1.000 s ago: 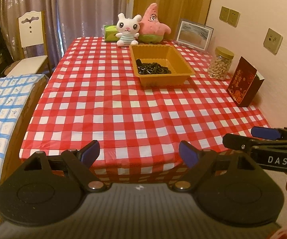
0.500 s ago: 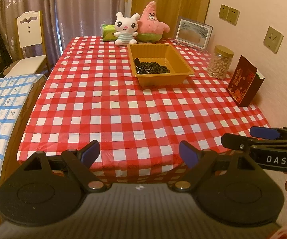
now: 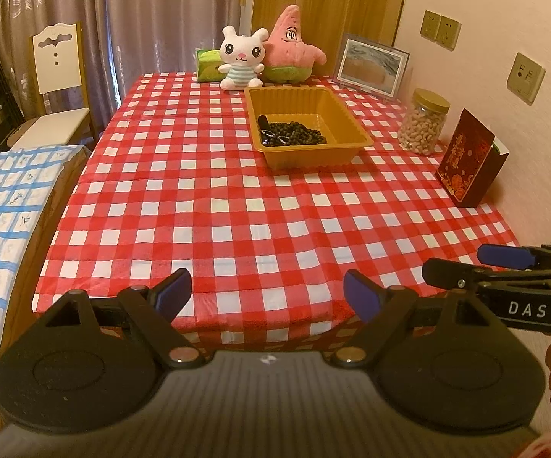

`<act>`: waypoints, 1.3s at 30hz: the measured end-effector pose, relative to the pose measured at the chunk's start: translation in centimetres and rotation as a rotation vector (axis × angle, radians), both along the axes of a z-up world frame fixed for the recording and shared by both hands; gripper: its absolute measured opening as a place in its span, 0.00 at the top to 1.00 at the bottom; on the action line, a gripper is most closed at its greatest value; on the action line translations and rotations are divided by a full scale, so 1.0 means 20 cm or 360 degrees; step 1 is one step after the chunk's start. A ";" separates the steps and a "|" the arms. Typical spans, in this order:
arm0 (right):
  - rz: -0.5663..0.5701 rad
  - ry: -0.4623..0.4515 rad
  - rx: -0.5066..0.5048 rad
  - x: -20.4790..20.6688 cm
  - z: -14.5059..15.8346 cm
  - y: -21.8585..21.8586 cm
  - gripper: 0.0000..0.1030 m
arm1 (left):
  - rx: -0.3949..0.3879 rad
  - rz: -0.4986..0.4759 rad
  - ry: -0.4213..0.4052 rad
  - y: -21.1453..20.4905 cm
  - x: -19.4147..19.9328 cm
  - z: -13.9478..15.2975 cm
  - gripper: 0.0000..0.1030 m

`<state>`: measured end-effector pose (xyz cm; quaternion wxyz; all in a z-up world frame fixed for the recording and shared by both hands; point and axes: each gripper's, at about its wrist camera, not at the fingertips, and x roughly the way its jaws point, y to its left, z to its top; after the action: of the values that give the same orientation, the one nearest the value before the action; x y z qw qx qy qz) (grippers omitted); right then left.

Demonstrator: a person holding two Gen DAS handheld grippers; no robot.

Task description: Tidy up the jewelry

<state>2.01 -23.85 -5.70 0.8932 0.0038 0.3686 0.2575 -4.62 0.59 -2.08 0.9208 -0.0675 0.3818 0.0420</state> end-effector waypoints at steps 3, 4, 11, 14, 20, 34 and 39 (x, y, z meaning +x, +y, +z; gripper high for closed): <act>0.0000 -0.0001 0.0001 0.00 0.00 0.01 0.21 | 0.0000 0.0000 0.0000 0.00 0.00 0.00 0.17; 0.0001 -0.0001 0.0001 0.00 0.00 0.01 0.21 | 0.0001 -0.0001 -0.0001 0.00 0.00 0.00 0.17; 0.0000 -0.0001 0.0001 0.00 0.00 0.01 0.21 | 0.0002 0.0000 -0.0005 -0.01 0.00 0.01 0.17; 0.0000 0.0000 0.0002 0.00 0.00 0.01 0.21 | 0.0003 -0.0003 -0.0008 0.00 0.01 0.02 0.17; 0.0000 0.0000 0.0001 0.00 0.00 0.00 0.21 | 0.0004 -0.0002 -0.0010 -0.01 0.01 0.02 0.17; 0.0002 0.0000 0.0002 0.00 0.00 0.00 0.21 | 0.0006 -0.0003 -0.0013 -0.01 0.01 0.02 0.17; 0.0003 0.0000 0.0001 0.00 0.00 0.01 0.21 | 0.0005 -0.0008 -0.0014 0.00 0.01 0.03 0.17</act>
<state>2.05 -23.68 -5.65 0.8930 0.0039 0.3686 0.2584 -4.37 0.65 -1.50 0.9228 -0.0652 0.3777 0.0399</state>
